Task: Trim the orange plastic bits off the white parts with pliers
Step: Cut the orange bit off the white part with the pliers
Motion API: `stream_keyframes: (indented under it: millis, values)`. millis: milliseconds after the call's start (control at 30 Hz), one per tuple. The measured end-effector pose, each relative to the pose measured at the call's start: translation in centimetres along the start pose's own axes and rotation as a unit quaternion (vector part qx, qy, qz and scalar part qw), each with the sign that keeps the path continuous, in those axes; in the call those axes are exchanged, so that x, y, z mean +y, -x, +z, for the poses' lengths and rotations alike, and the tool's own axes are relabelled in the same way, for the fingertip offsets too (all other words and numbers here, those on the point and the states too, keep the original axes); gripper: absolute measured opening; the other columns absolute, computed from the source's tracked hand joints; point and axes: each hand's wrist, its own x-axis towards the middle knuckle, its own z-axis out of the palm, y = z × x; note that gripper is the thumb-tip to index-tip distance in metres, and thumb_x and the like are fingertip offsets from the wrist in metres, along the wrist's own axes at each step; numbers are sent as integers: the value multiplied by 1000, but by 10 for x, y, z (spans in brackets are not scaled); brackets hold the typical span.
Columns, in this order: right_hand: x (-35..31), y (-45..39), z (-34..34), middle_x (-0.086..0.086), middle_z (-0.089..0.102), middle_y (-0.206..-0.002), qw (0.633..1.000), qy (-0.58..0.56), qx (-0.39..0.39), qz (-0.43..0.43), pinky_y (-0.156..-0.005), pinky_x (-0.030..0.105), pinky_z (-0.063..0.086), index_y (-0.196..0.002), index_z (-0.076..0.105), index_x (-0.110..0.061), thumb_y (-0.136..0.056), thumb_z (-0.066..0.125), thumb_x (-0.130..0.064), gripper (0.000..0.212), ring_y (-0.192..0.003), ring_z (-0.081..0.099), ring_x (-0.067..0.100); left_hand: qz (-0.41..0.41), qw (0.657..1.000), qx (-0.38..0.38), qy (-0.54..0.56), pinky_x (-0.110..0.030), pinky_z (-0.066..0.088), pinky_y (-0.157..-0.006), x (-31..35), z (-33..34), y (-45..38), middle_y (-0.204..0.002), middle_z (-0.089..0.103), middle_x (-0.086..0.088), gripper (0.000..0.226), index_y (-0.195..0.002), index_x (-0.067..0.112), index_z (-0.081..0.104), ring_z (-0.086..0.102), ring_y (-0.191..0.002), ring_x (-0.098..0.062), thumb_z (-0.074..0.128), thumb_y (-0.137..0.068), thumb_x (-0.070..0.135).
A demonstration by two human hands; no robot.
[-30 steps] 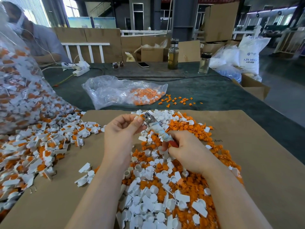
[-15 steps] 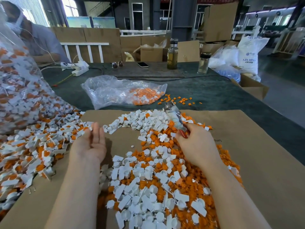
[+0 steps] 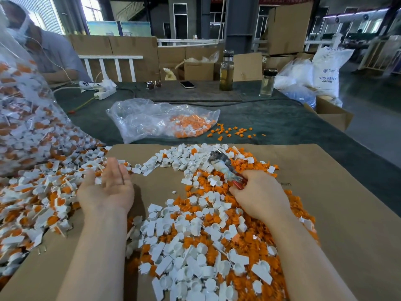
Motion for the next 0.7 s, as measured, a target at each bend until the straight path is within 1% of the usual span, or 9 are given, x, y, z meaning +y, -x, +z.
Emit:
stream_keyframes:
  millis: [67, 100, 200, 267, 367, 467, 533, 600, 700]
  values:
    - [0, 0, 0, -12, 54, -74, 1000, 2, -18, -7, -50, 24, 39, -73, 48, -29, -88, 61, -47, 26, -67, 53, 6, -14, 983, -23, -181, -23, 58, -69, -4, -1, 0, -96, 78, 0, 26, -116, 11, 65, 73, -74, -6, 62, -95, 27]
    - [1, 0, 0, -11, 56, -74, 1000, 4, -29, -9, -52, 26, 42, -72, 48, -29, -87, 62, -48, 28, -68, 54, 7, -11, 960, -40, -276, -22, 57, -65, -9, 1, 2, -90, 78, 3, 21, -111, 13, 68, 70, -67, -4, 65, -93, 25]
    - [0, 1, 0, -10, 61, -75, 998, 17, -66, -10, -58, 29, 51, -76, 52, -30, -85, 63, -52, 27, -71, 60, 9, 20, 855, -89, -511, -22, 54, -60, -26, 4, 12, -82, 75, 5, 13, -101, 17, 70, 66, -66, -6, 70, -91, 23]
    - [0, 1, 0, -9, 64, -75, 997, 23, -78, -9, -61, 31, 55, -82, 57, -28, -86, 62, -53, 26, -70, 63, 10, 59, 755, -117, -642, -25, 49, -66, -37, 3, 18, -92, 73, 6, 10, -98, 23, 70, 65, -81, -9, 71, -89, 27]
    - [-3, 1, 1, -9, 62, -75, 997, 39, -73, -9, -58, 29, 54, -83, 57, -28, -87, 61, -53, 26, -69, 62, 10, 153, 573, -198, -780, -17, 39, -64, -51, -4, 22, -102, 67, 14, 5, -96, 31, 69, 57, -87, 1, 68, -92, 28]
    - [-4, 3, 1, -10, 59, -74, 997, 50, -59, -15, -51, 25, 46, -84, 56, -29, -88, 60, -52, 24, -66, 58, 9, 221, 394, -234, -861, -22, 47, -82, -60, -10, 14, -126, 60, 6, 27, -123, 26, 66, 59, -100, -8, 59, -98, 21]
    - [-4, 3, 0, -11, 57, -73, 998, 45, -41, -23, -47, 24, 38, -85, 55, -29, -89, 60, -49, 21, -65, 55, 9, 244, 307, -250, -885, -33, 45, -99, -63, -14, 9, -139, 53, 1, 39, -136, 26, 59, 53, -121, -20, 54, -99, 14]
    - [-4, 4, 0, -11, 57, -74, 999, 27, -35, -32, -48, 25, 37, -85, 54, -29, -90, 60, -45, 18, -66, 56, 9, 257, 279, -263, -887, -36, 41, -105, -65, -16, 7, -140, 52, -1, 42, -139, 27, 56, 46, -128, -23, 55, -99, 18]
    - [-4, 3, 1, -10, 57, -78, 999, 7, -30, -42, -50, 25, 39, -88, 54, -28, -92, 58, -40, 14, -69, 56, 10, 271, 276, -252, -887, -35, 40, -105, -69, -17, 6, -134, 55, -1, 41, -135, 26, 58, 47, -127, -22, 62, -96, 36]
